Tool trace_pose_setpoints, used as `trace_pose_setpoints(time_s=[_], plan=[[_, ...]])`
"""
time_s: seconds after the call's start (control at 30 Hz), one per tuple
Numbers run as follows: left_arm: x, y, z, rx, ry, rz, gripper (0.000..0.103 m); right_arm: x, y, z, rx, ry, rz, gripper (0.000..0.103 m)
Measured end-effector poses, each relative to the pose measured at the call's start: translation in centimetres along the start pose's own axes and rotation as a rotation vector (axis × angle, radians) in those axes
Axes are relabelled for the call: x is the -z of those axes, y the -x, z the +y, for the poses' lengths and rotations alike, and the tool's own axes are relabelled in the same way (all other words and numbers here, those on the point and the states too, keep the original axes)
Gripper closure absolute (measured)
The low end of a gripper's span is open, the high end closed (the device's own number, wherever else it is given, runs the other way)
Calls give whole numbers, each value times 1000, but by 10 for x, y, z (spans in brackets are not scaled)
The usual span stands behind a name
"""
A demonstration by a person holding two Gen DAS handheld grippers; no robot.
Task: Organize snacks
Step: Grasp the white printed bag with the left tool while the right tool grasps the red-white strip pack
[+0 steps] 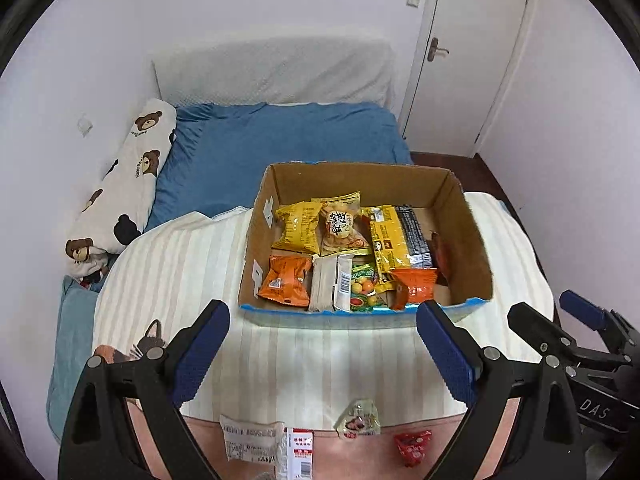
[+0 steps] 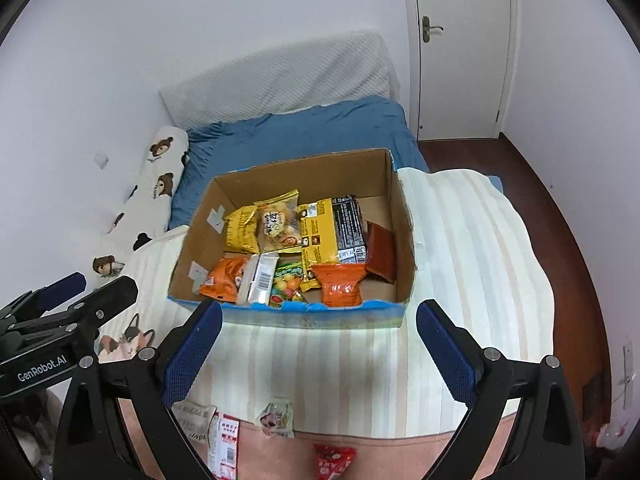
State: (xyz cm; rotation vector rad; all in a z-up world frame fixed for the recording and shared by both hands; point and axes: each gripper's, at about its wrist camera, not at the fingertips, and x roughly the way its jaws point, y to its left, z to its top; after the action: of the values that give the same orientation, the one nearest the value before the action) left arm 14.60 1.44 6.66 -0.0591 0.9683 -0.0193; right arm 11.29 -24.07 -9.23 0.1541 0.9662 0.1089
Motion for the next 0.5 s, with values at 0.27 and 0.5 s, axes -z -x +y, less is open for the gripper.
trace_pose_setpoints(time_s=[0.27,0.5], plan=[[63,-1,26,-4,67,82,7,72,-17,-2,-106,-54,167,2],[152,-48,80,-125,175,293,7,169,-94,28,-269,-137,463,2]])
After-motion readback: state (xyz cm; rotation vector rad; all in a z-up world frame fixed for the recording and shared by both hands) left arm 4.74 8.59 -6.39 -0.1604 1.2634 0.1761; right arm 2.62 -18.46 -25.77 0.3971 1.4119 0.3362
